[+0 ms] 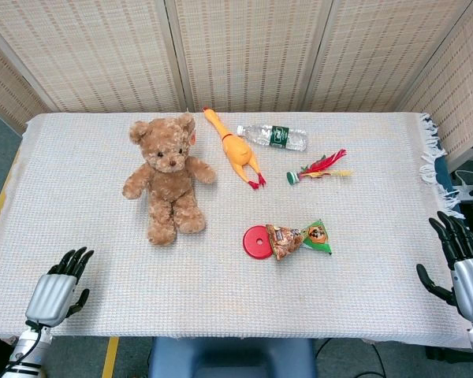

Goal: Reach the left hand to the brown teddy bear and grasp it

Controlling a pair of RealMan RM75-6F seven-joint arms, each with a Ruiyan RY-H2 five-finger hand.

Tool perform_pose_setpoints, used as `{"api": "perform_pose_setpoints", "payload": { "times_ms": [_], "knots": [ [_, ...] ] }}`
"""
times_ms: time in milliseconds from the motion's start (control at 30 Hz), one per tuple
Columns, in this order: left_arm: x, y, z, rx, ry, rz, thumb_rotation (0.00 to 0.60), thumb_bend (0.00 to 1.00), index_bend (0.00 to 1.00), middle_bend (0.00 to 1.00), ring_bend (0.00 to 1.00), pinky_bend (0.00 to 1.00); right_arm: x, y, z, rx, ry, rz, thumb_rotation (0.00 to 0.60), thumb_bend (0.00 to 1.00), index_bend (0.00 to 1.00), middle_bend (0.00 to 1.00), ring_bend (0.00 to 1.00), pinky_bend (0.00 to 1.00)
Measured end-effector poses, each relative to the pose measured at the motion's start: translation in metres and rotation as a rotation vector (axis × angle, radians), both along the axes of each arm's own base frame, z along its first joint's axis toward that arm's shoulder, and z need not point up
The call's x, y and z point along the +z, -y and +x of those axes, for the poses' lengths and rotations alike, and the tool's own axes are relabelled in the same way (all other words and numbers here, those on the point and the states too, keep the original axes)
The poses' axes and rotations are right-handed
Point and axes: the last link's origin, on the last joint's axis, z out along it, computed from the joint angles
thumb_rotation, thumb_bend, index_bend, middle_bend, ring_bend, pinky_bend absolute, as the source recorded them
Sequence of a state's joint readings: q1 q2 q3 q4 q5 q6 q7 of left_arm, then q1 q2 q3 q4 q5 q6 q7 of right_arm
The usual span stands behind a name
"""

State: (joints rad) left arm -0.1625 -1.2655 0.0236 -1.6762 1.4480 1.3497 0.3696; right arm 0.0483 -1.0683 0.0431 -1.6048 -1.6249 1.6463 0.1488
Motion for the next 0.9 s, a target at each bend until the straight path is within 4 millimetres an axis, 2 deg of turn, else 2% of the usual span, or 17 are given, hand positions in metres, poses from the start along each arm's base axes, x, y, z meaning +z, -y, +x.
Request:
{"api": "perform_pose_setpoints", "payload": {
  "times_ms": [200, 467, 667, 900],
  "knots": [
    [0.001, 0.000, 0.001, -0.004, 0.000, 0.019, 0.600, 0.42, 0.06, 0.05, 0.06, 0.32, -0.002, 0.000, 0.000, -0.004, 0.004, 0.024, 0.600, 0.26, 0.00, 0.00, 0.00, 0.15],
    [-0.004, -0.007, 0.001, -0.015, 0.013, 0.067, 0.600, 0.42, 0.00, 0.03, 0.05, 0.32, -0.008, 0.003, 0.001, -0.013, 0.001, 0.062, 0.600, 0.26, 0.00, 0.00, 0.00, 0.15],
    [-0.014, -0.035, 0.004, -0.014, 0.064, 0.145, 0.600, 0.42, 0.00, 0.03, 0.05, 0.32, -0.014, 0.006, 0.003, -0.019, 0.007, 0.099, 0.600, 0.26, 0.00, 0.00, 0.00, 0.15],
    [-0.034, -0.075, 0.020, 0.034, 0.190, 0.226, 0.600, 0.42, 0.00, 0.03, 0.05, 0.30, -0.015, 0.009, 0.004, 0.050, 0.036, 0.117, 0.600, 0.16, 0.00, 0.00, 0.00, 0.15]
  ]
}}
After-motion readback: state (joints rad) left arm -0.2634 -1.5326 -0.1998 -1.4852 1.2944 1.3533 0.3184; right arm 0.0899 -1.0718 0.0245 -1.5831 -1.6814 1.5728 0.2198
